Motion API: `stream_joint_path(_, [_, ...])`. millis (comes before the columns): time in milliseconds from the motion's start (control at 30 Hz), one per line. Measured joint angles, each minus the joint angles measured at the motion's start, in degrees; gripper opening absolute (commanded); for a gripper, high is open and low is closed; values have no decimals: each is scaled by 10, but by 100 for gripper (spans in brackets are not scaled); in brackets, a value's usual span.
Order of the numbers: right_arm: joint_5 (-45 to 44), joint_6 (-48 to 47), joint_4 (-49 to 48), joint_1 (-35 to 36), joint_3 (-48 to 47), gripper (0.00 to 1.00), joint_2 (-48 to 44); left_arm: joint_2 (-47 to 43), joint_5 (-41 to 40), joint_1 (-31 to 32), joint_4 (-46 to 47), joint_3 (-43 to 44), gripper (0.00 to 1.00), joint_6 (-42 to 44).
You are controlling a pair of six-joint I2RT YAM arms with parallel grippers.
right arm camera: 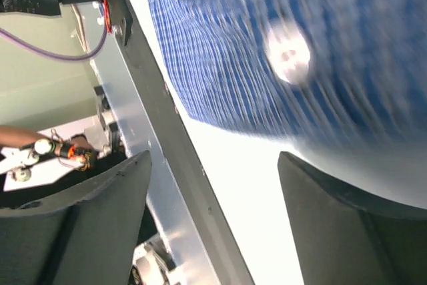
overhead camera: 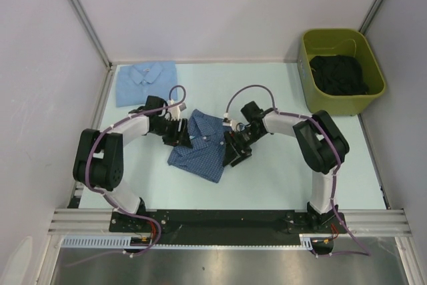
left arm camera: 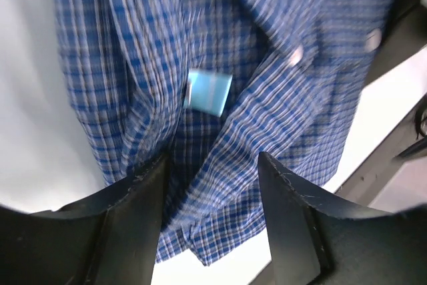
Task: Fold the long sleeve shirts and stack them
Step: Fold the shirt
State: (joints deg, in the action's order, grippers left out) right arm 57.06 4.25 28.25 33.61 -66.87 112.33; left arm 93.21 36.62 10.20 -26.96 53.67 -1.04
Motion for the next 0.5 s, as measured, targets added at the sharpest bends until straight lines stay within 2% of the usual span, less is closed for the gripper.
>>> stream_joint_path(267, [-8, -117, 151, -106, -3, 84, -43, 14, -1, -5, -47, 13, 63, 19])
stream_joint_path(500, [-36, -141, 184, -151, -73, 84, -40, 8, -6, -17, -53, 42, 65, 33])
